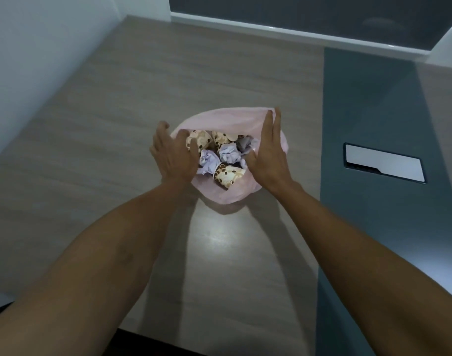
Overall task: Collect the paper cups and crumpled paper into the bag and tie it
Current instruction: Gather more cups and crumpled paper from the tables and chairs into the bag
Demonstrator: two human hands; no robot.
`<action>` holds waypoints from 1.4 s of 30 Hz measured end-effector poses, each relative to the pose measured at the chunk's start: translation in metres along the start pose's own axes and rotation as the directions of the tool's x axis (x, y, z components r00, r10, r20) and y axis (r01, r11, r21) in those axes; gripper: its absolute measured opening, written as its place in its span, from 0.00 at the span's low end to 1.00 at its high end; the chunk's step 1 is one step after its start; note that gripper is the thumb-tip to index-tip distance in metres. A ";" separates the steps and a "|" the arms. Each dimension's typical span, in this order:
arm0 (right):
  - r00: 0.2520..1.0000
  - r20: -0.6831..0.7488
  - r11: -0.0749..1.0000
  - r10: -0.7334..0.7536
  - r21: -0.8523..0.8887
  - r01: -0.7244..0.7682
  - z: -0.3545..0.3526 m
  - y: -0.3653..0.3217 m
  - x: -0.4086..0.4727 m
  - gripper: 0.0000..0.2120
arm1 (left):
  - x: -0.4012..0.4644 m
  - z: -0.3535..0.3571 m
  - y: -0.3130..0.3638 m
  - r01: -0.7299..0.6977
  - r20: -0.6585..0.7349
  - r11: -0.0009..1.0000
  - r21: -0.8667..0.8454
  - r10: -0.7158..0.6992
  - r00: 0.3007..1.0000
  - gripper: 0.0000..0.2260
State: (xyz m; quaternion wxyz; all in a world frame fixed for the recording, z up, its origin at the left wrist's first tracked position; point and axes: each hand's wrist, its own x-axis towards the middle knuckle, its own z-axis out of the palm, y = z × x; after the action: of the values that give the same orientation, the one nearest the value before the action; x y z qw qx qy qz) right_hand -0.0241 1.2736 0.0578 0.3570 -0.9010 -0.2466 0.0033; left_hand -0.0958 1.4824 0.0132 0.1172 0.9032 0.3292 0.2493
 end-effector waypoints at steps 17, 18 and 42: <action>0.994 -0.010 0.986 0.110 -0.121 -0.111 -0.052 0.008 -0.002 0.53 | 0.050 -0.056 -0.013 -0.282 0.257 0.937 -0.207 0.330 0.908 0.22; 0.994 -0.011 0.984 0.112 -0.135 -0.112 -0.061 0.005 -0.001 0.53 | 0.053 -0.068 -0.007 -0.309 0.274 0.927 -0.213 0.360 0.892 0.23; 0.943 0.315 0.877 0.105 -0.476 0.061 -0.114 0.002 -0.140 0.59 | -0.095 -0.159 -0.056 -0.339 0.480 0.938 -0.077 0.333 0.811 0.43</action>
State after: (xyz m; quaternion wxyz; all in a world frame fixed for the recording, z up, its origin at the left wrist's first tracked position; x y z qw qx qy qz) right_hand -0.1252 1.1364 0.1176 0.0762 -0.9503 -0.2857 0.0975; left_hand -0.2721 1.4701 0.0920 0.1447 0.9810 0.1260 0.0290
